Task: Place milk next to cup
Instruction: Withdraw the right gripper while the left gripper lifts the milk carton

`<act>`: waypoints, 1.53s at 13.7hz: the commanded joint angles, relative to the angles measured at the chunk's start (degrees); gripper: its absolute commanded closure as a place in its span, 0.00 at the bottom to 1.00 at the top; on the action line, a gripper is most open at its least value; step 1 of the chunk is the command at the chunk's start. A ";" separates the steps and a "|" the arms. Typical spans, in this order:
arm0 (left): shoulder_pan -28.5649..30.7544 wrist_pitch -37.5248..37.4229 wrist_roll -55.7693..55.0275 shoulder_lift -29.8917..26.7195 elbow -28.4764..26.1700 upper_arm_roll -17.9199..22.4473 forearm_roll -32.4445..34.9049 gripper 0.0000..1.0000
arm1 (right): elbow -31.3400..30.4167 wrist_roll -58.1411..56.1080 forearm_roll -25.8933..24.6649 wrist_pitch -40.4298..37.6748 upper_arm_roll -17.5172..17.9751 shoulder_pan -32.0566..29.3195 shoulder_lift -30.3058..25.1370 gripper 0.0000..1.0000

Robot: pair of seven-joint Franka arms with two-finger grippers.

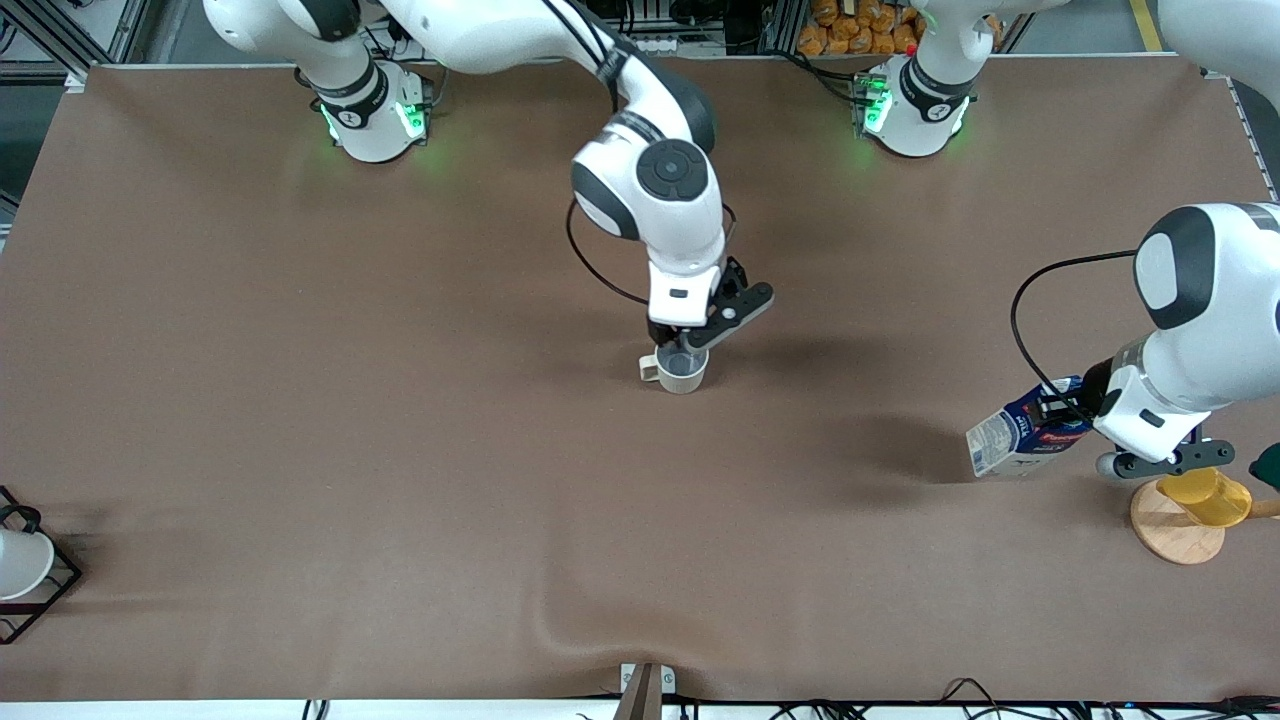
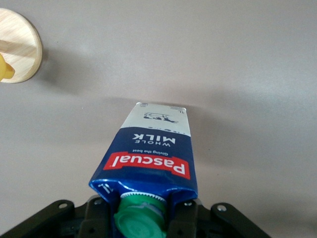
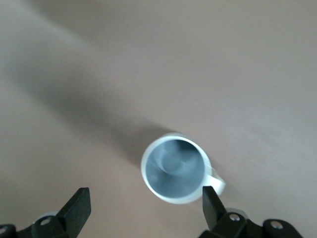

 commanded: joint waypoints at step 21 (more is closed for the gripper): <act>-5.50 -10.53 -11.63 0.61 8.80 -0.80 -2.58 0.71 | -37.81 -22.37 -6.92 -20.25 0.67 -43.60 -35.42 0.00</act>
